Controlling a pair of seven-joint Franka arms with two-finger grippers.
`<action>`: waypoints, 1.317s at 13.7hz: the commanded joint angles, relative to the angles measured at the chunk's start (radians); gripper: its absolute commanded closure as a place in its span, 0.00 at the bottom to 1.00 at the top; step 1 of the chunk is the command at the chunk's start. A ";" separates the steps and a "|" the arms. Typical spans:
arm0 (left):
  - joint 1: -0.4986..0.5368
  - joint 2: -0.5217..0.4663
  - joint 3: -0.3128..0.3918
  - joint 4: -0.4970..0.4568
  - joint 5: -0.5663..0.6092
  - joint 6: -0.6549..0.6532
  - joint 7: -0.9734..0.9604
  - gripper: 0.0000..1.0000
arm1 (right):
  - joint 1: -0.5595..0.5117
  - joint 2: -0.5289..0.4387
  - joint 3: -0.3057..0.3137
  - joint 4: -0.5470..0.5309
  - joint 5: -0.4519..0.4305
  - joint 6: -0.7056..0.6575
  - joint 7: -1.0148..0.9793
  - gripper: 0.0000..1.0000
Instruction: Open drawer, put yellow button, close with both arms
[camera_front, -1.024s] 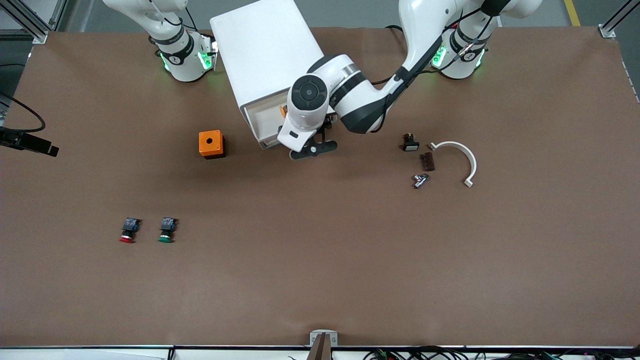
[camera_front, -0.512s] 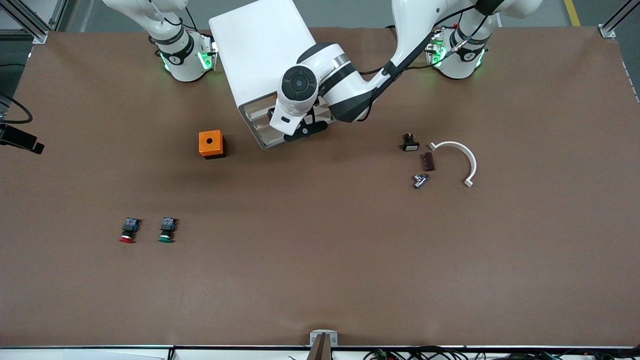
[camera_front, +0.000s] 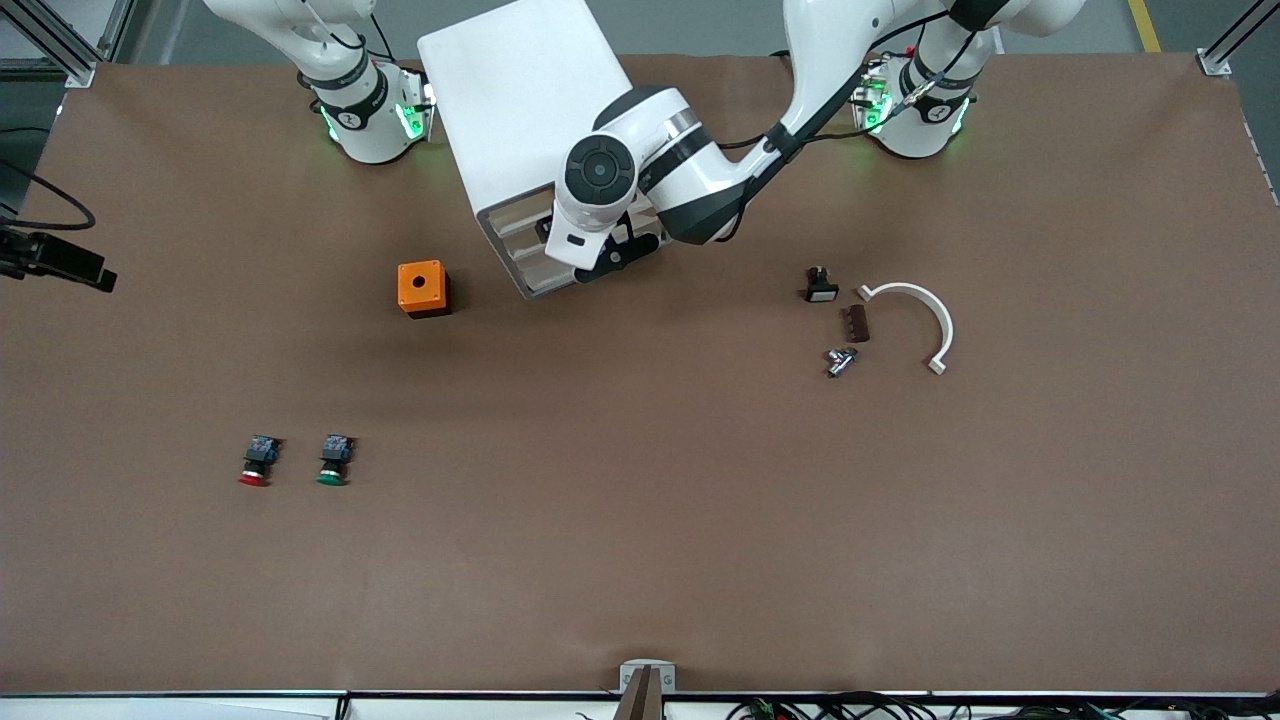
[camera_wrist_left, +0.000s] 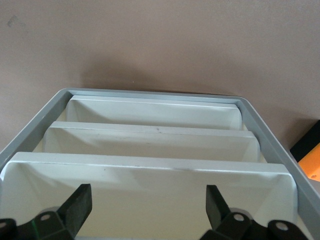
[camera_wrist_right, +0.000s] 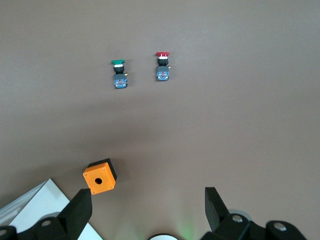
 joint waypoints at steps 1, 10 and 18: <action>0.016 -0.021 -0.011 -0.007 -0.023 -0.001 -0.027 0.00 | 0.000 -0.051 0.001 -0.011 -0.009 -0.026 -0.017 0.00; 0.333 -0.114 0.001 0.011 0.278 -0.056 -0.013 0.00 | 0.012 -0.205 -0.001 -0.153 -0.006 -0.004 -0.091 0.00; 0.635 -0.264 -0.001 0.011 0.399 -0.182 0.407 0.00 | 0.015 -0.231 -0.005 -0.170 0.052 0.031 -0.074 0.00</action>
